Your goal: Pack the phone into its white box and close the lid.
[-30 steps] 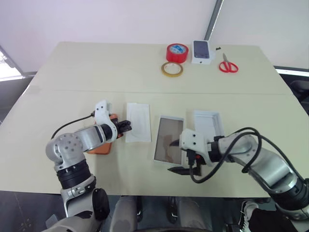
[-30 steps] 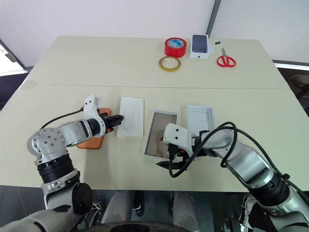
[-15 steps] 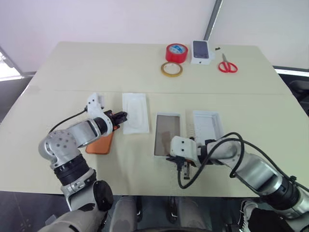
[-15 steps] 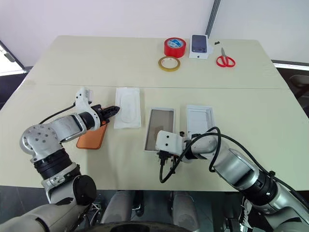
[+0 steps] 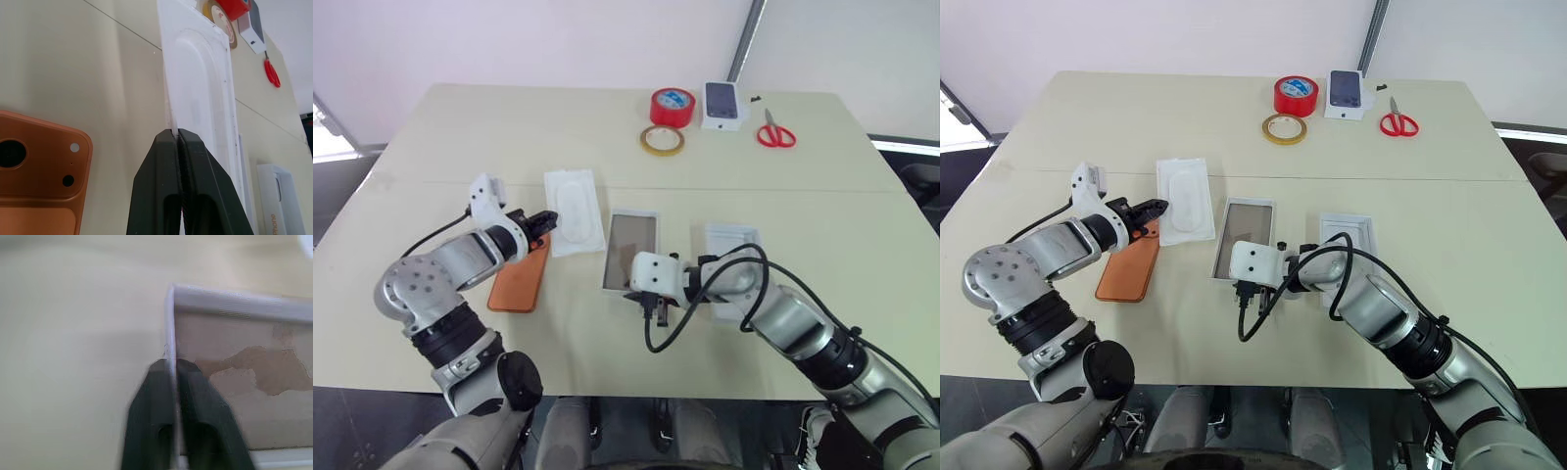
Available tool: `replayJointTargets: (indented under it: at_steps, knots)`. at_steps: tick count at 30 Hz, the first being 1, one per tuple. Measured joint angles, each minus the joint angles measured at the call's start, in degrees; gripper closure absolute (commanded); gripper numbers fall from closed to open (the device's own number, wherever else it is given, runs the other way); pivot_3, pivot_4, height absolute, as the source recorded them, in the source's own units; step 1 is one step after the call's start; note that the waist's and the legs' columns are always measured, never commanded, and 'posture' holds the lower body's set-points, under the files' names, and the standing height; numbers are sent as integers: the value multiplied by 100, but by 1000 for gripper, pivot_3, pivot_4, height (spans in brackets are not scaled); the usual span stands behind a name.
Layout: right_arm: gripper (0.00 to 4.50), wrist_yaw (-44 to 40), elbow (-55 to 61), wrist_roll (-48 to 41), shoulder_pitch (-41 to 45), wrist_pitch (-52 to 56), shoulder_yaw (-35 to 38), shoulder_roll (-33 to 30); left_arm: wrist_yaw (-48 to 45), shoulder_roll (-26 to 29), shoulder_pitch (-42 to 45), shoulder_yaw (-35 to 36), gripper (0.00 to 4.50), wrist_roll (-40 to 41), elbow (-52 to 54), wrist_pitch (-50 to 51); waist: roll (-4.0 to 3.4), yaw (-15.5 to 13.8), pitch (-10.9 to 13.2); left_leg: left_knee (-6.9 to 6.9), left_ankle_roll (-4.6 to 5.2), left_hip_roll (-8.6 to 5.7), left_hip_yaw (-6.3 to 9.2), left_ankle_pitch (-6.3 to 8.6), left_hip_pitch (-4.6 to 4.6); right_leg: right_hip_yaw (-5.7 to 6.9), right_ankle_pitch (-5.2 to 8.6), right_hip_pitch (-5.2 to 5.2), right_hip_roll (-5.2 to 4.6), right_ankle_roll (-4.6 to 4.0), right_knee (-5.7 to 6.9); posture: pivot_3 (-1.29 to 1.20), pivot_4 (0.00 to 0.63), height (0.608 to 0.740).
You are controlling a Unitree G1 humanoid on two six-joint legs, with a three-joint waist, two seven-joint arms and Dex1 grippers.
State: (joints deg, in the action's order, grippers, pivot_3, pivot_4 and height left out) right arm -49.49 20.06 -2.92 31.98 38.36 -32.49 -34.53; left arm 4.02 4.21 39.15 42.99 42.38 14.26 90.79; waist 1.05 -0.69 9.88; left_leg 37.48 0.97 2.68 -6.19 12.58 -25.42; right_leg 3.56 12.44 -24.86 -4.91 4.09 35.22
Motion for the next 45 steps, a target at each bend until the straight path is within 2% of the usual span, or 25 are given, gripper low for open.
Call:
replayJointTargets:
  at_steps: [5, 11, 14, 24, 43, 44, 45]
  knots:
    - [239, -45, 46, -184, -21, -43, 547, -26, -5, -196, 22, -7, 4500, -17, 67, 112, 0, -1, 0, 1, 0, 0, 0, 0, 0, 0, 0, 0, 0, 0, 1, 0, 150, 740]
    - [239, -372, 1, -652, -209, -127, 1493, -477, 111, -633, -63, -474, 4500, 111, 384, 120, 3, -6, 2, 2, 0, -3, -1, 0, 0, -1, 0, 4, -5, 0, -2, 0, 150, 740]
    - [239, -412, -234, -668, -210, -216, 1741, -688, 198, -789, -161, -740, 4500, 237, 483, 120, 3, 6, 2, 1, 0, -2, -1, 0, 2, -1, 0, 3, -3, -1, -1, 0, 150, 740]
    - [239, -380, -521, -628, -222, -454, 1791, -687, 431, -647, -835, -1528, 4500, 386, 748, 120, 3, 9, 2, -4, -2, 6, 6, -1, 4, -3, 0, -1, 18, -3, 3, 0, 150, 740]
    - [239, -434, -593, -812, -321, -504, 1855, -569, 599, -876, -916, -1684, 4500, 429, 761, 120, 4, -2, 2, 1, -2, 3, 6, -1, 1, -3, 1, 2, 9, -2, 0, 0, 150, 740]
    - [154, -430, -593, -812, -342, -505, 1860, -569, 599, -879, -913, -1683, 3868, 428, 739, 120, 3, -3, 2, 1, -1, 3, 6, -1, 1, -3, 0, 2, 9, -2, 0, 0, 150, 740]
    - [154, -426, -593, -812, -368, -505, 1864, -569, 599, -882, -908, -1683, 3463, 414, 709, 120, 4, -4, 2, 1, -2, 3, 6, -1, 1, -3, 1, 2, 9, -2, 0, 0, 150, 740]
